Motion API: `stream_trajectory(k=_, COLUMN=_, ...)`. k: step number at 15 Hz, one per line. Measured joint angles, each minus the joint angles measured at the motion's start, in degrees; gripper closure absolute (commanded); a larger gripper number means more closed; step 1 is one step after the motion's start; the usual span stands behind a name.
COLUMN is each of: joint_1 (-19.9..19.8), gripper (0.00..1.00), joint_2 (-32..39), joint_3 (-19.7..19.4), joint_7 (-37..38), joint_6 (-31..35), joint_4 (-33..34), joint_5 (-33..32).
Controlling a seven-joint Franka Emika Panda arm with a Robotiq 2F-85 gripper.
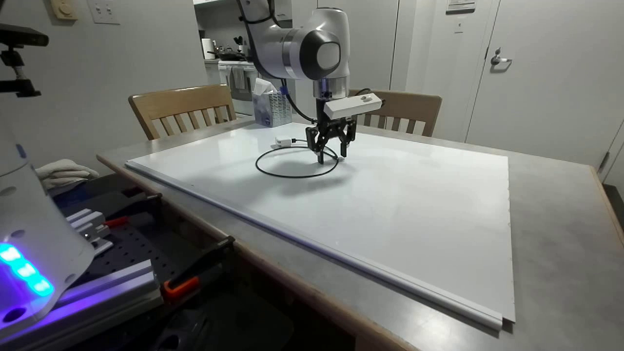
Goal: Unwrap the charger cable
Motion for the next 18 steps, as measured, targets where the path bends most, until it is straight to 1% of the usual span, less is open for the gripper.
stream_trajectory(k=5, joint_1=0.0, gripper=0.9, joint_2=-0.8, joint_3=0.1, joint_7=0.1, joint_6=0.0, joint_4=-0.5, joint_5=0.0)
stream_trajectory(k=6, joint_1=0.0, gripper=0.96, joint_2=-0.8, joint_3=0.0, joint_7=0.1, joint_6=0.3, joint_4=-0.4, joint_5=0.0)
stream_trajectory(k=7, joint_1=0.0, gripper=0.99, joint_2=-0.8, joint_3=0.0, joint_7=0.1, joint_6=0.5, joint_4=-0.3, joint_5=0.0)
stream_trajectory(k=9, joint_1=0.0, gripper=1.0, joint_2=-0.8, joint_3=0.0, joint_7=0.1, joint_6=0.9, joint_4=-0.3, joint_5=0.0)
stream_trajectory(k=10, joint_1=0.0, gripper=0.98, joint_2=-0.8, joint_3=0.0, joint_7=0.1, joint_6=0.9, joint_4=-0.3, joint_5=0.0)
stream_trajectory(k=15, joint_1=0.2, gripper=0.98, joint_2=-0.8, joint_3=-0.2, joint_7=0.4, joint_6=0.9, joint_4=-0.3, joint_5=0.0)
stream_trajectory(k=18, joint_1=1.6, gripper=0.98, joint_2=-1.0, joint_3=-2.0, joint_7=2.1, joint_6=0.6, joint_4=-0.3, joint_5=-0.7)
